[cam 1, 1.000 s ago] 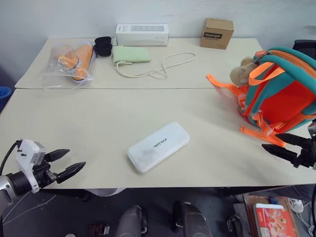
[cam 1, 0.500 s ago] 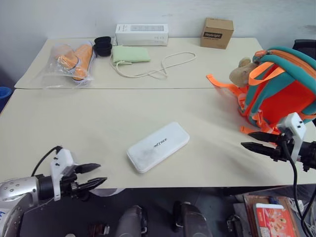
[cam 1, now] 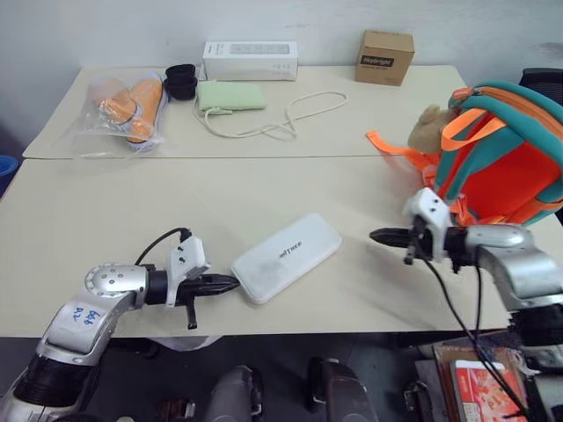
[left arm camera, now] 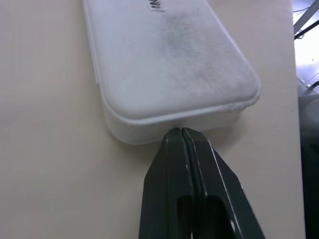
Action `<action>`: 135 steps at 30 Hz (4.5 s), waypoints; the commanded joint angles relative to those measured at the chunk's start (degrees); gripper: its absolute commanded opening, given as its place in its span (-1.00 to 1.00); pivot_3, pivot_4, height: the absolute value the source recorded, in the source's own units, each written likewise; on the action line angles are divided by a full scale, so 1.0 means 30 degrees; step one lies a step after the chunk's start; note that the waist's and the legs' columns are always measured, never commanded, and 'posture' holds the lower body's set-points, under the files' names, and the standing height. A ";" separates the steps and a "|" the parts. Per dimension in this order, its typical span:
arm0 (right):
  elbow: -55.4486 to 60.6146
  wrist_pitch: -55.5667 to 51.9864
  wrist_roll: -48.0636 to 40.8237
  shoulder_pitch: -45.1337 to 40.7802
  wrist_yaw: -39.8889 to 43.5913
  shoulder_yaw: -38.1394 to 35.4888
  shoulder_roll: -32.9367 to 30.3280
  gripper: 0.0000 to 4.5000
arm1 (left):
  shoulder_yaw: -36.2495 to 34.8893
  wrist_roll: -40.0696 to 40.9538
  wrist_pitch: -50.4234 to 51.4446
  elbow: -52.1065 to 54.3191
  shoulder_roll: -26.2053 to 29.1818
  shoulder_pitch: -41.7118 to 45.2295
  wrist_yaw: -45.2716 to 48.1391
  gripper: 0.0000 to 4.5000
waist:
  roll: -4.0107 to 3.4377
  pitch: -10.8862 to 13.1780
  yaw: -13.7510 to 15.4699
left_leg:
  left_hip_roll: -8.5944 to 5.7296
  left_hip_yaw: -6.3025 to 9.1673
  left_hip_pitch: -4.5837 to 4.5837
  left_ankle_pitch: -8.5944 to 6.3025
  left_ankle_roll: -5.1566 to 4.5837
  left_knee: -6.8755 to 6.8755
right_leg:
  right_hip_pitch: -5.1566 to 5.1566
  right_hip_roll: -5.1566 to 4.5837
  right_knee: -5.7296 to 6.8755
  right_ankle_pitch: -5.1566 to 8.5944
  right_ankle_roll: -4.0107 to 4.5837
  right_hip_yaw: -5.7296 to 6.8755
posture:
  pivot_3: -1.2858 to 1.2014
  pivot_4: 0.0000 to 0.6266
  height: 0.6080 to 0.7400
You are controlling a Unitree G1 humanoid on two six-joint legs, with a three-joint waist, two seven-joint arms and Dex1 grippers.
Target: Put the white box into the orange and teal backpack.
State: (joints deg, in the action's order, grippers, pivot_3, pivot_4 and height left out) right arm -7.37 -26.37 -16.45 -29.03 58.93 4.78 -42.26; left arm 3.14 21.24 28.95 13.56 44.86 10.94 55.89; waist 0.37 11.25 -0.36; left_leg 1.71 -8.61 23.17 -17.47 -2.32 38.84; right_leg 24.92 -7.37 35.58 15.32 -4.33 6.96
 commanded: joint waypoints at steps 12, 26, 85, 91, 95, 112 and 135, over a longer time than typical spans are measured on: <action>0.1985 -0.0202 0.0432 0.0442 -0.0404 0.0555 0.1607 -1.00 | 0.0128 -0.0348 0.0345 -0.1581 -0.1409 0.2253 -0.0387 -0.99 | 0.0000 0.0000 0.0061 | -0.0005 0.0034 0.0011 -0.0005 -0.0014 0.0042 | -0.0029 -0.0014 0.0007 -0.0003 -0.0006 -0.0005 | 0.03 -0.52 1.00; 0.3575 -0.0947 0.0357 0.1881 -0.0727 -0.0244 0.1111 -1.00 | 0.0157 -0.1513 -0.0178 -0.5683 0.0086 0.4388 0.1357 -0.99 | 0.0002 0.0000 -0.0038 | 0.0005 0.0016 0.0007 -0.0001 -0.0016 0.0056 | -0.0026 0.0013 0.0019 -0.0005 -0.0010 0.0146 | 0.03 -0.52 1.00; 0.1608 0.1638 0.2119 0.0538 -0.2065 0.0266 0.2796 -1.00 | -0.3387 0.5311 1.9020 -1.3856 -0.4741 1.2835 -0.1989 -0.41 | 0.0077 -0.0031 -0.0032 | 0.0015 0.0033 -0.0065 0.0054 0.0038 0.0096 | -0.0109 0.0230 0.0118 -0.0007 -0.0066 -0.0138 | 0.03 -0.52 1.00; 0.5545 -0.3135 -0.1152 0.2754 -0.3031 -0.5441 0.0605 -0.60 | -0.7171 0.8057 2.0999 -1.0874 -0.4106 1.2208 -0.2004 -0.41 | 0.0078 -0.0027 0.0020 | 0.0020 0.0033 0.0001 0.0049 0.0045 0.0090 | -0.0043 0.0223 0.0119 0.0000 -0.0053 -0.0144 | 0.03 -0.52 1.00; 0.6732 -0.5075 -0.2351 0.4988 -0.3185 -0.9149 -0.1297 0.00 | -0.9225 1.0428 2.1184 -0.9202 -0.3431 1.1615 -0.2854 -0.41 | 0.0097 -0.0016 0.0100 | 0.0020 0.0055 0.0007 0.0048 0.0040 0.0091 | -0.0059 0.0208 0.0100 0.0000 -0.0053 -0.0128 | 0.03 -0.52 1.00; -0.0137 -0.4582 -0.2581 -0.2111 -1.0312 -0.9907 0.2446 0.99 | -1.2631 1.5715 2.1158 -0.5327 -0.4552 1.0798 -0.9529 -0.41 | 0.0101 -0.0014 -0.0335 | -0.0007 0.0037 -0.0044 0.0056 0.0063 0.0065 | -0.0076 0.0059 0.0135 0.0010 -0.0037 -0.0097 | 0.03 -0.52 1.00; 0.2690 -0.6097 -0.7443 -0.3658 -0.2094 -0.6631 0.1003 -1.00 | -1.2103 1.4467 1.7240 -0.6487 -0.1687 1.1252 -0.8817 -0.41 | 0.0085 -0.0004 -0.0440 | 0.0043 -0.0014 -0.0023 0.0056 0.0091 0.0040 | -0.0006 0.0269 0.0112 -0.0004 -0.0062 -0.0212 | 0.03 -0.52 1.00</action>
State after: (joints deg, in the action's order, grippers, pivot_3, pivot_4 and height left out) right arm -5.43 -41.72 -34.37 -39.76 48.67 -15.68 -37.21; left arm -32.58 64.40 83.15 -5.84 38.24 42.68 26.71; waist 0.62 11.24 -1.68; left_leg 1.85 -8.65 23.11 -17.31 -2.04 38.96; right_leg 24.92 -6.57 35.92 15.31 -4.51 6.33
